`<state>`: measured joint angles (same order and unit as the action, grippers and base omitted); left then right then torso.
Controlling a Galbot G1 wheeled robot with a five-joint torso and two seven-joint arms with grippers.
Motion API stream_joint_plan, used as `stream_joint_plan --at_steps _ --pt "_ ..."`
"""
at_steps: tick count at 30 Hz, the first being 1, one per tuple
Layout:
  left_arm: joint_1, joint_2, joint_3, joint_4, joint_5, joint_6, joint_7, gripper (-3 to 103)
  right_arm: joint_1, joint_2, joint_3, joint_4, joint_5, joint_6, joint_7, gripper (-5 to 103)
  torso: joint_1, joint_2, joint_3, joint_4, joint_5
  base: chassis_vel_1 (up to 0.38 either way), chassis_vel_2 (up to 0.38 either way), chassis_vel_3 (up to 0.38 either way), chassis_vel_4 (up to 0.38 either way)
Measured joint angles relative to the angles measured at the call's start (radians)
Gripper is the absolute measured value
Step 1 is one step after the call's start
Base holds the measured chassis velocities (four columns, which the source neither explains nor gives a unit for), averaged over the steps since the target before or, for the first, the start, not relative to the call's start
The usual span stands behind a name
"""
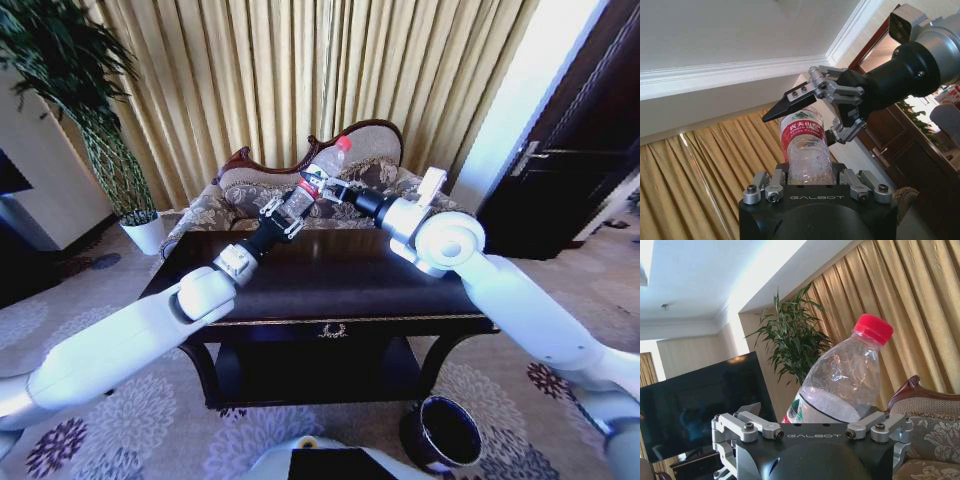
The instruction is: Move to the front of the table and place the trash on the table into the trash bin.
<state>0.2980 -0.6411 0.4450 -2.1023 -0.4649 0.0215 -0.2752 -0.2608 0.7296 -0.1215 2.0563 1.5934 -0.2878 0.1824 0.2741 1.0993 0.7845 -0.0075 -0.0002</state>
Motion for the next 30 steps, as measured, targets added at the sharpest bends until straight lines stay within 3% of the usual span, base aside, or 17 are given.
stream_joint_plan --at_steps 8,11,15,17,20,25,26,30 --pt "-0.011 -0.003 0.035 -0.008 0.000 0.003 0.000 41 0.016 0.001 -0.004 -0.014 0.002 -0.001 0.000 101 0.000 0.000 0.000 0.0001 0.0000 0.000 0.000 0.000 0.000" --pt "-0.005 -0.002 0.039 -0.007 0.000 0.004 0.000 40 0.012 0.000 -0.001 -0.017 0.001 0.000 0.000 91 0.000 0.000 0.000 0.0001 0.0000 0.000 0.000 0.000 0.000" --pt "0.001 -0.005 0.041 0.001 0.001 0.005 0.000 39 -0.004 -0.001 0.005 -0.018 -0.005 0.000 0.000 70 0.000 0.000 0.000 0.0001 0.0000 0.000 0.000 0.000 0.000" --pt "0.001 -0.006 0.042 0.001 0.001 0.007 0.001 39 -0.008 -0.001 0.007 -0.018 -0.006 0.001 0.000 70 0.000 0.000 0.000 0.0001 0.0000 0.000 0.000 0.000 0.000" --pt "0.004 -0.001 0.043 -0.007 0.001 0.019 0.001 38 -0.016 -0.001 0.009 -0.017 -0.013 0.001 -0.004 54 0.000 0.000 0.000 0.0001 0.0001 0.000 0.000 0.000 0.000" --pt "0.015 0.001 0.038 -0.010 0.002 0.022 0.000 38 -0.026 -0.006 0.014 -0.014 -0.017 0.001 -0.016 47 0.000 0.000 0.000 0.0001 0.0000 0.000 0.000 0.000 0.000" --pt "0.019 0.001 0.036 -0.010 0.007 0.023 -0.003 36 -0.031 -0.010 0.017 -0.012 -0.019 0.001 -0.023 40 0.000 0.000 0.000 0.0001 -0.0001 0.000 0.000 0.000 0.000" --pt "0.021 0.002 0.035 -0.015 0.010 0.035 -0.012 51 -0.042 -0.020 0.026 -0.005 -0.022 0.001 -0.029 33 0.000 0.000 0.000 0.0000 0.0000 0.000 0.000 0.000 0.000"
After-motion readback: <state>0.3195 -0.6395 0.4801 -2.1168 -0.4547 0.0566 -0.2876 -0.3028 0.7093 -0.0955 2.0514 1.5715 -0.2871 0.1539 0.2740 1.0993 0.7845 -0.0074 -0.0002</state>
